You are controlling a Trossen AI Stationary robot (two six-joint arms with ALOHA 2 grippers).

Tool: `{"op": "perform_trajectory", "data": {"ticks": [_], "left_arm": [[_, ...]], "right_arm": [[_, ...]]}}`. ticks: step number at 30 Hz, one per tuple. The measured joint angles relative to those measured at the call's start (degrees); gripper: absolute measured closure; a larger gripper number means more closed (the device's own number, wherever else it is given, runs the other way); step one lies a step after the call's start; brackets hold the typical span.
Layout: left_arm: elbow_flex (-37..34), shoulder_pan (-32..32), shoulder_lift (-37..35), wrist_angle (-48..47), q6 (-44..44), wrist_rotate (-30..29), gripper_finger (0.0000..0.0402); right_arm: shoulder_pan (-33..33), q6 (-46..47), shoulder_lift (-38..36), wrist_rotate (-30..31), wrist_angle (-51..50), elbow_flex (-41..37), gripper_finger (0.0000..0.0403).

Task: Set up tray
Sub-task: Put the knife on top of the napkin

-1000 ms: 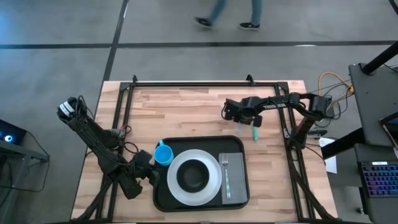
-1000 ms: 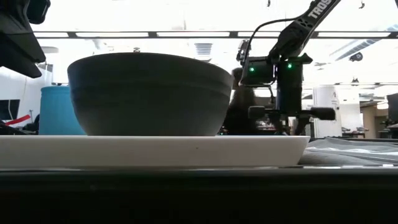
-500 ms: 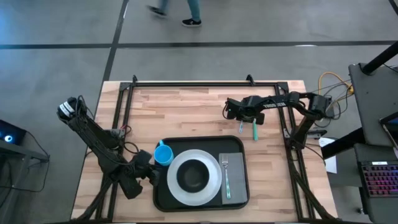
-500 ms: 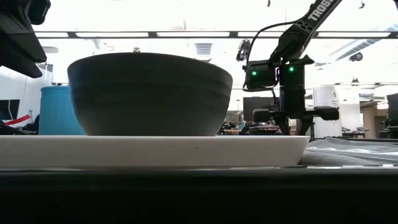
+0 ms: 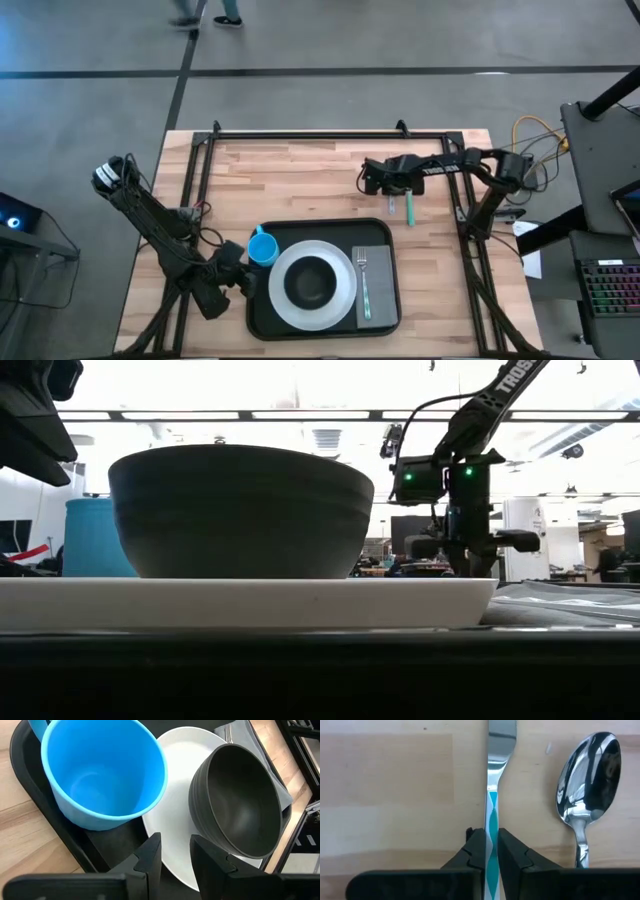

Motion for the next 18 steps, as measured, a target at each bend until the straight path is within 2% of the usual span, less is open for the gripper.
{"op": "perform_trajectory", "data": {"ticks": [5, 10, 14, 18], "left_arm": [[0.0, 0.0, 0.0, 0.0, 0.0, 0.0, 0.0317], [0.0, 0.0, 0.0, 0.0, 0.0, 0.0, 0.0317], [0.0, 0.0, 0.0, 0.0, 0.0, 0.0, 0.0317], [0.0, 0.0, 0.0, 0.0, 0.0, 0.0, 0.0317]], "right_arm": [[3.3, -0.7, -3.2, 0.1, -1.0, -0.1, 0.0384], [10.4, 2.5, -7.7, -0.4, -2.7, 1.0, 0.0384], [19.5, 8.9, -11.1, -2.1, -6.2, 3.0, 0.0384], [30.9, 21.3, -12.6, -2.3, -7.6, 4.6, 0.0384]]}}
